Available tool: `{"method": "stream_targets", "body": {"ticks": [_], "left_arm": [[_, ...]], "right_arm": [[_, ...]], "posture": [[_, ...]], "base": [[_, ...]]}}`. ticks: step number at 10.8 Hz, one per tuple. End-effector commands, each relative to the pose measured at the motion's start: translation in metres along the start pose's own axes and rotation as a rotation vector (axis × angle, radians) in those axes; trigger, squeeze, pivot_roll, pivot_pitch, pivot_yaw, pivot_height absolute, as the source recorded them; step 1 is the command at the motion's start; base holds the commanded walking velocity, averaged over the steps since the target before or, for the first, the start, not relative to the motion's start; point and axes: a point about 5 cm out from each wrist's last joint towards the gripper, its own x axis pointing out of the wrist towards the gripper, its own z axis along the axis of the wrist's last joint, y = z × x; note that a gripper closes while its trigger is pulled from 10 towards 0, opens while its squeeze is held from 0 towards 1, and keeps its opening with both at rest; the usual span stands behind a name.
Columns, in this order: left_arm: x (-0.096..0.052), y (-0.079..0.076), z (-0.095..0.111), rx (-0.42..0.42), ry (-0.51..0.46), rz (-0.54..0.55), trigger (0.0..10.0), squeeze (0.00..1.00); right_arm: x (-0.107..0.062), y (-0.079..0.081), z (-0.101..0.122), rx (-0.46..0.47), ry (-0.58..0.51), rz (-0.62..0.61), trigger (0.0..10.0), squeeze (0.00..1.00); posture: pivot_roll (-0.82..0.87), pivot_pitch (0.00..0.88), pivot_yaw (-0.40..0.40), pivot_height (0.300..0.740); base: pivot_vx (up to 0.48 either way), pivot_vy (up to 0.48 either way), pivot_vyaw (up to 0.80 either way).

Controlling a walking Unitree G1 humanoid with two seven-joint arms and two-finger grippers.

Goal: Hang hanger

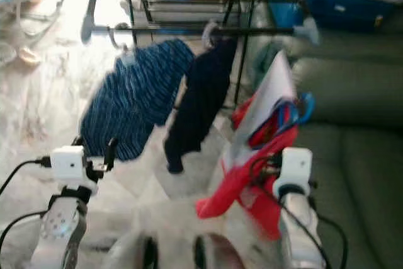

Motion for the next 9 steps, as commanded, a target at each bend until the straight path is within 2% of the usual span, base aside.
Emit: {"method": "stream_targets", "body": {"ticks": [1,5,6,9], "left_arm": [[-0.002,0.004,-0.002,0.007,0.011,0.007,10.0,0.0],[-0.004,0.004,-0.004,-0.01,0.032,0.015,10.0,0.0],[-0.004,0.004,-0.004,-0.008,0.033,0.016,10.0,0.0],[-0.006,0.004,-0.005,0.006,0.032,0.028,10.0,0.0]], "right_arm": [[0.004,-0.003,0.005,-0.009,-0.02,-0.009,10.0,0.0],[0.016,0.002,0.018,-0.047,-0.063,0.035,10.0,0.0],[0.019,0.003,0.022,-0.062,-0.08,0.049,10.0,0.0],[0.019,0.002,0.022,-0.085,-0.081,0.062,10.0,0.0]], "posture": [[0.02,0.204,-0.05,0.74],[0.03,0.208,-0.05,0.74],[0.03,0.21,-0.049,0.74],[0.03,0.213,-0.052,0.74]], "base": [[0.461,0.0,0.0],[0.446,0.0,0.0],[0.394,0.274,0.0],[0.0,0.0,0.0]]}}
